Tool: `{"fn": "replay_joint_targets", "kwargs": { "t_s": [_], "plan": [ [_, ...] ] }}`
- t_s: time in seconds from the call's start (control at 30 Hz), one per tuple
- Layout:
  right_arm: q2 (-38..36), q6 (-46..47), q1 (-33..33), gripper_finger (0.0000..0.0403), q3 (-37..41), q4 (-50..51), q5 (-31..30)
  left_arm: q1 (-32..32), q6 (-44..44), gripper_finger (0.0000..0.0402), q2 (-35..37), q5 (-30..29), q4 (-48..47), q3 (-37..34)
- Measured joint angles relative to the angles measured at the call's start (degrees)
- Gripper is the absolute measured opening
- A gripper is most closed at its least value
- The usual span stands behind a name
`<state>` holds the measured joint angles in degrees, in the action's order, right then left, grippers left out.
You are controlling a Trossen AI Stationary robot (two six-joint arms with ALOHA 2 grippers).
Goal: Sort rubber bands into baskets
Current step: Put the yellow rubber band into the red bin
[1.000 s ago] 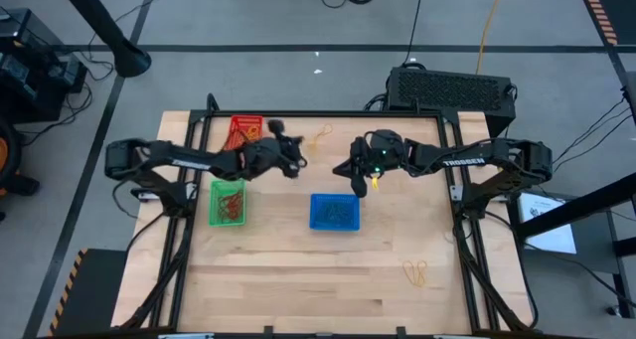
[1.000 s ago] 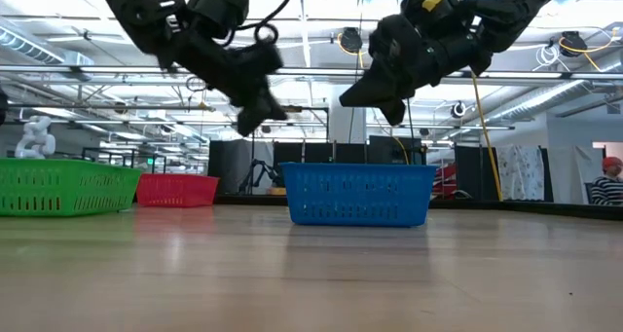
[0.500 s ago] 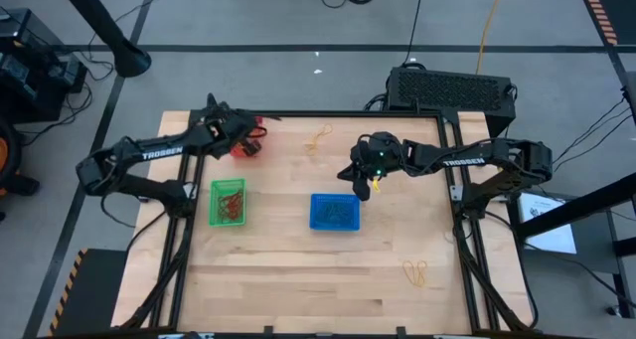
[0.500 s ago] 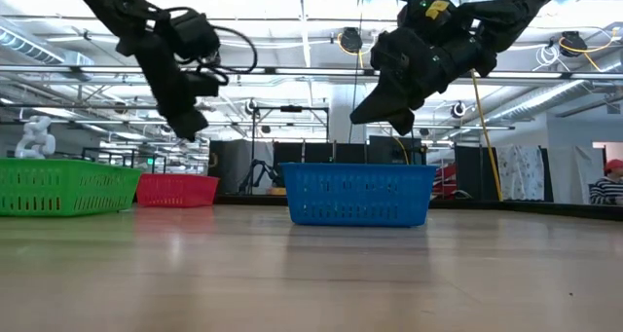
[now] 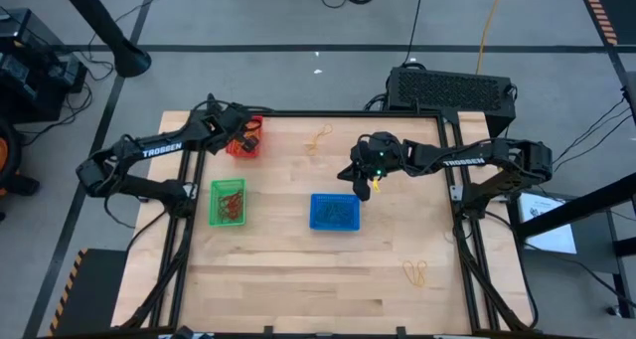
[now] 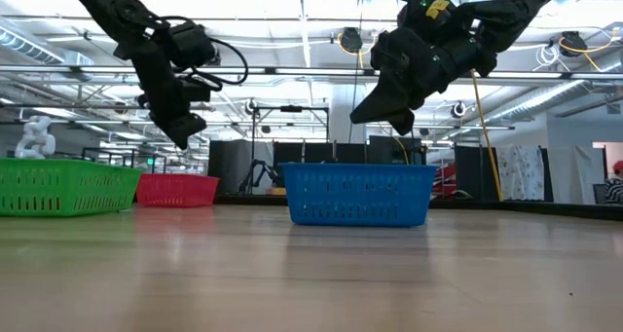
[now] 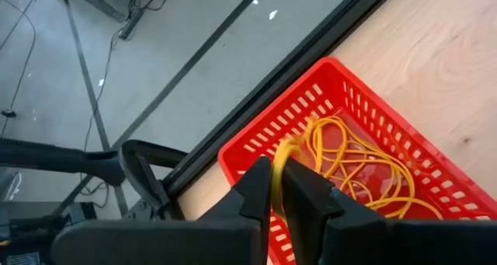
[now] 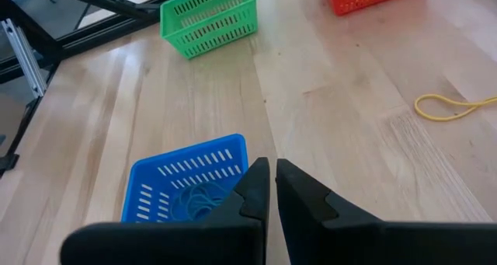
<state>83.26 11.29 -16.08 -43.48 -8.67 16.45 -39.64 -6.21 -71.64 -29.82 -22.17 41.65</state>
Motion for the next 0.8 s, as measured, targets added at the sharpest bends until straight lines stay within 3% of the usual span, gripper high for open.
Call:
{"fn": "replay_joint_targets", "kwargs": {
  "t_s": [0.63, 0.8],
  "plan": [
    [0.00, 1.33, 0.02, 0.0018, -0.01, -0.06, 0.00, 0.00, 2.90, 0.0043, -0.02, 2.64, -2.91, 0.00],
    [0.00, 1.49, 0.02, 0.0018, -0.02, -0.06, 0.00, 0.00, 2.94, 0.0083, -0.02, 2.84, -2.87, 0.00]
  ]
}}
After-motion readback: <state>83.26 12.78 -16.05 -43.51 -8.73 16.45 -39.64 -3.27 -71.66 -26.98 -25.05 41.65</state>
